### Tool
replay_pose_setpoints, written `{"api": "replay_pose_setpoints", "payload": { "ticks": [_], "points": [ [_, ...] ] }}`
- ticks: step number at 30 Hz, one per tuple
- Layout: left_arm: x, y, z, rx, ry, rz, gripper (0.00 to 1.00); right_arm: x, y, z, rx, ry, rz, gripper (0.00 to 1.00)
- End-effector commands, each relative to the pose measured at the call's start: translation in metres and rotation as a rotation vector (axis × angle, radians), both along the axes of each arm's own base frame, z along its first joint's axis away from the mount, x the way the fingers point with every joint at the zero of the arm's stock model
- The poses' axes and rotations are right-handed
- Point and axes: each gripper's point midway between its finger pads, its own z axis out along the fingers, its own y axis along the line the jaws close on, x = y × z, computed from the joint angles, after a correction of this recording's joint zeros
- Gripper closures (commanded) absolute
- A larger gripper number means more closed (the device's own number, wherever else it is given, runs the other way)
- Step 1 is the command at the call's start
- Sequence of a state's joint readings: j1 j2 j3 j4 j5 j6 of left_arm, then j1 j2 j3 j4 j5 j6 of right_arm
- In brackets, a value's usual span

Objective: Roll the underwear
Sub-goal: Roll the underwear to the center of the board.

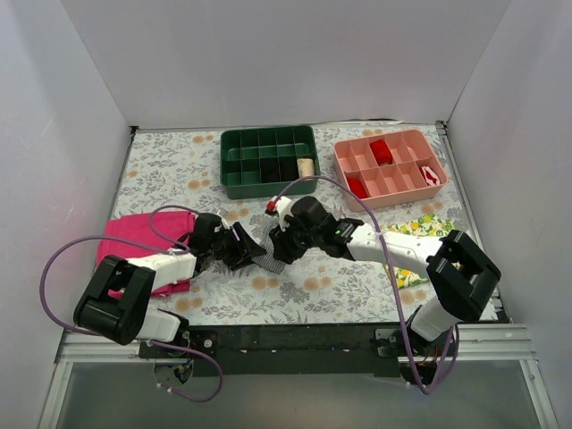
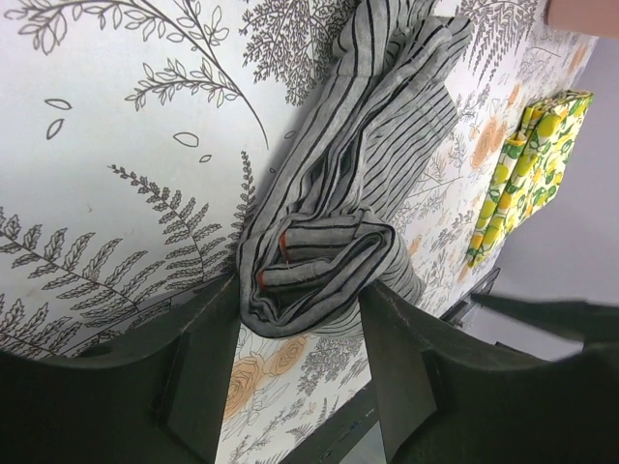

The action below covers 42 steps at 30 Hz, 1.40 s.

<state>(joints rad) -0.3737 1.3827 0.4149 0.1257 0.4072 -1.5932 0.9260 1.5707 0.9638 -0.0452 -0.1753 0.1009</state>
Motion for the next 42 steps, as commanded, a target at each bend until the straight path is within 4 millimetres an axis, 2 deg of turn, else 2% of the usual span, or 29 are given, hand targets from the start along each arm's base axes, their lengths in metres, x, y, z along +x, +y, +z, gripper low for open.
{"api": "replay_pose_setpoints", "payload": {
  "ticks": [1, 6, 14, 20, 22, 25, 28, 33, 37, 42],
  "points": [
    [-0.051, 0.046, -0.065, 0.28, 0.238, 0.018, 0.48, -0.006, 0.01, 0.012, -0.02, -0.136, 0.03, 0.48],
    [-0.047, 0.044, -0.062, 0.28, 0.232, 0.013, 0.48, -0.007, 0.016, -0.001, -0.055, -0.126, 0.036, 0.5],
    [-0.048, 0.043, -0.061, 0.276, 0.234, 0.01, 0.47, 0.005, 0.029, -0.026, -0.115, -0.102, 0.02, 0.57],
    [-0.042, 0.039, -0.051, 0.261, 0.198, 0.001, 0.43, 0.003, 0.021, -0.057, -0.2, -0.054, 0.013, 0.62],
    [-0.037, 0.039, -0.043, 0.258, 0.17, 0.0, 0.38, -0.002, 0.016, -0.067, -0.227, -0.026, 0.023, 0.62],
    [-0.03, 0.039, -0.034, 0.261, 0.129, 0.001, 0.35, -0.012, 0.01, -0.08, -0.248, 0.013, 0.046, 0.62],
    [-0.027, 0.04, -0.034, 0.271, 0.114, 0.0, 0.33, -0.018, 0.007, -0.086, -0.256, 0.037, 0.061, 0.62],
    [-0.026, 0.039, -0.043, 0.276, 0.126, 0.003, 0.34, -0.02, 0.008, -0.085, -0.245, 0.048, 0.069, 0.62],
    [-0.017, 0.046, -0.049, 0.311, 0.114, 0.058, 0.37, -0.021, 0.011, -0.08, -0.225, 0.054, 0.082, 0.62],
    [-0.013, 0.051, -0.06, 0.332, 0.137, 0.113, 0.48, -0.023, 0.016, -0.071, -0.196, 0.052, 0.097, 0.6]
  ]
}}
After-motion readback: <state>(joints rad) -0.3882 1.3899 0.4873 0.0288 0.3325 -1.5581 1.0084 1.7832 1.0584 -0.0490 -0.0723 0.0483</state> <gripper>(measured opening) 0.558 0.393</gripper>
